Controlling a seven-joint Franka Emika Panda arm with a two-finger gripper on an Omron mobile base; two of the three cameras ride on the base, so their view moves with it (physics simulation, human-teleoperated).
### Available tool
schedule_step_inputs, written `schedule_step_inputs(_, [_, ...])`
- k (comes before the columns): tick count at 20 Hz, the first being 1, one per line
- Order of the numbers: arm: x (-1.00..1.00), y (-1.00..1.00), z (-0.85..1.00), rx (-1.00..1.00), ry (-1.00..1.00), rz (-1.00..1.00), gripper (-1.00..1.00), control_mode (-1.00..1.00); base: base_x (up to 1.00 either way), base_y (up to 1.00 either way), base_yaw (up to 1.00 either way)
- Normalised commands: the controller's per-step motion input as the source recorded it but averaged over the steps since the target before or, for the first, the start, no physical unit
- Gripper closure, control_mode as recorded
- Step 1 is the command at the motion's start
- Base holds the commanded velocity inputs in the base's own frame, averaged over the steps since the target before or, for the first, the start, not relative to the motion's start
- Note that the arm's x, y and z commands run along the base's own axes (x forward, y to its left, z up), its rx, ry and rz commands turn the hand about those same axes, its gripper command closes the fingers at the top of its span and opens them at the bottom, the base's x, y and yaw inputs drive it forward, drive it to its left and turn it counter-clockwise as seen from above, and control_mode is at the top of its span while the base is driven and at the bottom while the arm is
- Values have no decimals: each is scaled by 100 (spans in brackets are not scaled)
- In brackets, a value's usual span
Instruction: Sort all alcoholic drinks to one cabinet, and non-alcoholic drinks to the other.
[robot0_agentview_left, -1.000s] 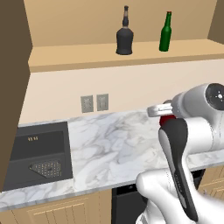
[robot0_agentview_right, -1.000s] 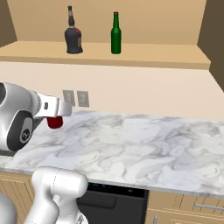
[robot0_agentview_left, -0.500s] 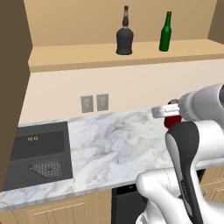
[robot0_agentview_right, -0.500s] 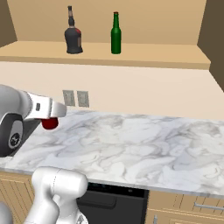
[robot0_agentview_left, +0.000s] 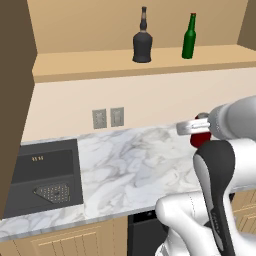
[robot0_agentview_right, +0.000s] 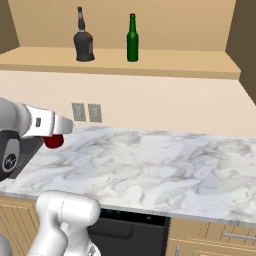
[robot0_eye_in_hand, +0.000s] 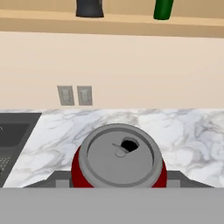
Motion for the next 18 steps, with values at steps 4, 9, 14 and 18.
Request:
schedule_step_inputs(4, [-8,0,7,0,0,0,100,-100,0,0,0])
schedule_step_inputs(9, [0,0,0,0,1,0,100,100,0,0,0])
schedule_step_inputs(14, [0,0,0,0,0,0,100,100,-7,0,0])
schedule_step_inputs(18, [0,0,0,0,0,0,100,100,-36,0,0])
